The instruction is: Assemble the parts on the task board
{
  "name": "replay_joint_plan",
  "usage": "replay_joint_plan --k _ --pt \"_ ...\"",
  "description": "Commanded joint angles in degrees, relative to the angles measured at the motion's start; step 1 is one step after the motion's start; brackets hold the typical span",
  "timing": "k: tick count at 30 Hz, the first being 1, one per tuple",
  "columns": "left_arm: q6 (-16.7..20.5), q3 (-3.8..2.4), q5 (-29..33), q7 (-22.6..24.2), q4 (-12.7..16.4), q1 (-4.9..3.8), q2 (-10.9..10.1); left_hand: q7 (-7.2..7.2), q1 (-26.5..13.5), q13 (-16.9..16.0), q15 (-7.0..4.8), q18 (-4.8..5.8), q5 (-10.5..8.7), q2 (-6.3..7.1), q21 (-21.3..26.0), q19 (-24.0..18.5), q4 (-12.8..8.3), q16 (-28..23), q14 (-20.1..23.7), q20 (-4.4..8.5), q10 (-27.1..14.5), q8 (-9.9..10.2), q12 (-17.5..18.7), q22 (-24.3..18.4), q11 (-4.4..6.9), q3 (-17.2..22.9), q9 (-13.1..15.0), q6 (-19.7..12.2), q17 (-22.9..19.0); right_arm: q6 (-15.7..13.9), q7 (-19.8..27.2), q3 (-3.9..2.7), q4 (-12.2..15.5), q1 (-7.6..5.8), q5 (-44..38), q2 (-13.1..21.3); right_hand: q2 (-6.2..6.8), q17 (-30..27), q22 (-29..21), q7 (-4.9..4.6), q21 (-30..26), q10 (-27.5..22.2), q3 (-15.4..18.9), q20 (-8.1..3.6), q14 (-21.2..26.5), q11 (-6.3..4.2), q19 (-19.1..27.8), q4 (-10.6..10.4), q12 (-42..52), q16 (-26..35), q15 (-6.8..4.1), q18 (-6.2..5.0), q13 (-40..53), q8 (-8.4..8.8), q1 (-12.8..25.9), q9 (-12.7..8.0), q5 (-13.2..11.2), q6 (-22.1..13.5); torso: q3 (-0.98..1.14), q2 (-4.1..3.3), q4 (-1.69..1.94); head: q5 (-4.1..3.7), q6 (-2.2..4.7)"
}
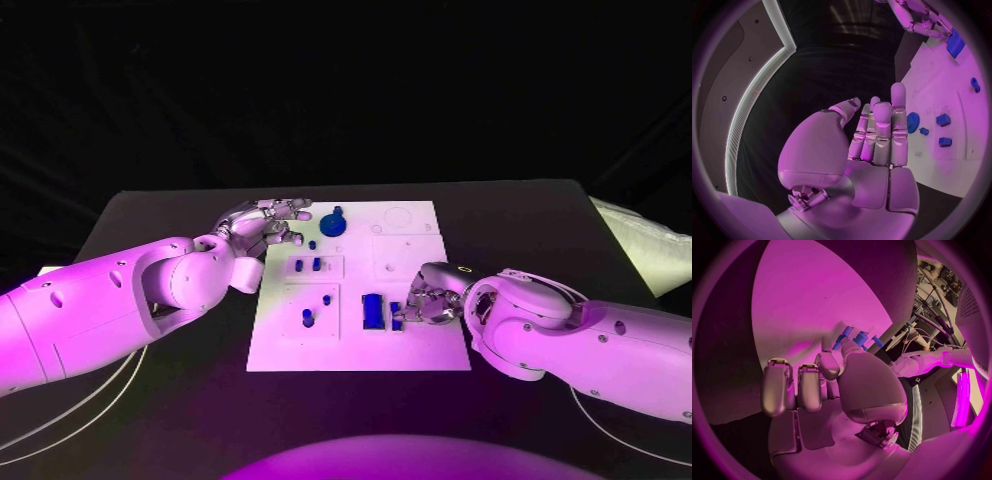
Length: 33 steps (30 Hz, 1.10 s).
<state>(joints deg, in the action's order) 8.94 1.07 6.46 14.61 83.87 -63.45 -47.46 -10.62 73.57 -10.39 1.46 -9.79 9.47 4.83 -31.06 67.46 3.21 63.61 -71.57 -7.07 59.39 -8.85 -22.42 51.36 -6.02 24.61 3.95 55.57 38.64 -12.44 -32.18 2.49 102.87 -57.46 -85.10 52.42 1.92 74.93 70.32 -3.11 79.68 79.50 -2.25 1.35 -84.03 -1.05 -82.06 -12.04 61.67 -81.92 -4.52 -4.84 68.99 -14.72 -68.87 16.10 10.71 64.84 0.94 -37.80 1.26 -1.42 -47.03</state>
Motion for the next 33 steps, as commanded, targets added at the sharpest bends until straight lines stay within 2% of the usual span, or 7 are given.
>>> replay_joint_plan --k 1,11,17,21,26,28,33 --pt "-1.09 -0.05 -0.28 0.27 0.05 -0.03 0.08 -0.06 0.48 -0.07 -0.01 -0.63 0.34 0.06 0.39 0.06 -0.33 -0.21 0.46 -0.18 -0.28 -0.20 -0.19 -0.08 -0.10 -0.04 -0.01 -0.29 -0.05 -1.11 0.95 0.29 -0.10 0.37 0.43 0.18 0.37 3.51 0.01 -0.22 0.09 0.42 1.01 -0.09 -3.83 0.02 -0.38 -0.39 -0.11 0.07 -0.33 0.87 0.02 0.18 0.61 -0.06 -0.24 -0.01 0.01 0.07 -0.06 -0.02 0.11" --pt "-1.00 -0.04 -0.28 0.32 -0.03 -0.03 0.12 -0.06 0.48 -0.07 -0.01 -0.63 0.34 0.06 0.39 0.06 -0.33 -0.21 0.46 -0.18 -0.28 -0.20 -0.19 -0.08 -0.10 -0.04 -0.01 -0.29 -0.05 -7.54 11.58 0.05 0.91 0.00 6.40 2.05 0.02 2.64 -0.40 -0.28 -0.18 -0.04 2.12 -0.04 -3.62 0.08 -0.15 -0.59 -1.18 0.75 -0.28 0.78 -0.61 0.38 0.35 -0.08 0.22 -0.32 -0.14 0.19 -0.06 -0.22 0.23" --pt "-0.83 -0.04 -0.28 0.51 -0.31 -0.03 0.39 -0.07 0.47 -0.07 0.00 -0.63 0.33 0.07 0.42 0.06 -0.33 -0.27 0.51 -0.18 -0.30 -0.21 -0.21 -0.09 -0.11 -0.05 -0.01 -0.31 -0.16 -10.22 22.96 -0.16 -0.95 -2.73 19.92 3.21 -1.08 -1.25 -4.58 -1.12 -2.76 -2.64 2.60 0.32 -2.64 0.75 1.76 0.77 -6.54 3.93 0.22 0.00 -4.17 1.70 -2.50 -0.55 1.33 -2.35 -0.29 0.79 -0.20 -0.66 0.91" --pt "2.03 -0.03 -0.24 3.03 -0.84 -0.02 0.97 -0.03 0.59 -0.10 -0.01 -0.64 0.33 0.06 0.54 0.00 -0.46 -0.80 0.93 -0.18 -0.25 -0.34 -0.37 -0.15 -0.07 0.00 0.01 -0.24 -1.06 -10.81 32.50 -0.19 -5.83 -4.94 35.31 2.55 -2.26 -9.31 -13.94 -2.44 -8.85 -7.46 2.26 1.18 -0.52 1.78 5.77 2.86 -16.55 10.97 1.00 -1.65 -11.20 3.66 -5.84 -1.28 1.51 -5.09 -0.70 1.85 -0.46 -1.10 1.93" --pt "4.86 -0.02 0.26 5.54 -2.33 0.04 1.49 -0.18 1.05 -0.12 0.25 -0.57 0.34 0.17 3.40 -3.02 -1.22 -8.06 7.15 -0.39 -0.47 -0.94 -1.09 -1.64 -0.26 0.76 -0.01 -0.25 -9.00 -11.32 41.18 -0.20 -11.92 -6.00 51.63 0.24 -3.31 -20.74 -26.42 -3.24 -17.95 -12.95 1.67 1.82 2.44 2.48 10.86 5.00 -26.99 21.88 1.69 -3.80 -19.35 4.30 -8.57 -1.43 0.90 -6.73 -1.11 3.25 -0.99 -1.07 3.82" --pt "5.29 -0.02 0.34 6.06 -3.10 0.08 1.72 -0.31 0.72 -0.03 0.81 -0.41 0.34 0.23 5.83 -5.73 -1.14 -11.58 10.46 -0.83 -0.78 -1.25 -1.25 -3.02 -0.51 0.80 0.00 -0.20 -10.74 -10.83 43.73 -0.20 -14.41 -6.15 56.87 -1.03 -3.67 -29.91 -37.73 -3.98 -27.15 -14.98 1.65 2.33 5.39 3.54 15.74 5.57 -29.76 31.69 2.31 -5.50 -22.13 4.64 -9.09 -1.50 0.62 -8.05 -1.18 3.82 -1.18 -1.02 4.58" --pt "5.83 -0.01 0.43 7.03 -4.64 0.29 2.10 -1.02 0.05 1.74 2.38 -0.16 0.34 0.40 11.51 -10.64 -0.78 -19.48 15.46 -2.30 -3.49 -1.45 0.53 -6.98 -1.77 0.62 -0.10 -1.08 -15.03 -8.32 49.16 -0.22 -20.74 -6.31 66.75 -4.49 -3.96 -37.45 -42.31 -5.19 -33.31 -18.01 1.28 3.60 8.85 4.48 17.10 7.09 -32.79 41.32 3.66 -5.66 -26.30 5.29 -10.40 -2.02 -0.86 -10.11 -1.10 5.01 -1.91 -0.32 6.50"
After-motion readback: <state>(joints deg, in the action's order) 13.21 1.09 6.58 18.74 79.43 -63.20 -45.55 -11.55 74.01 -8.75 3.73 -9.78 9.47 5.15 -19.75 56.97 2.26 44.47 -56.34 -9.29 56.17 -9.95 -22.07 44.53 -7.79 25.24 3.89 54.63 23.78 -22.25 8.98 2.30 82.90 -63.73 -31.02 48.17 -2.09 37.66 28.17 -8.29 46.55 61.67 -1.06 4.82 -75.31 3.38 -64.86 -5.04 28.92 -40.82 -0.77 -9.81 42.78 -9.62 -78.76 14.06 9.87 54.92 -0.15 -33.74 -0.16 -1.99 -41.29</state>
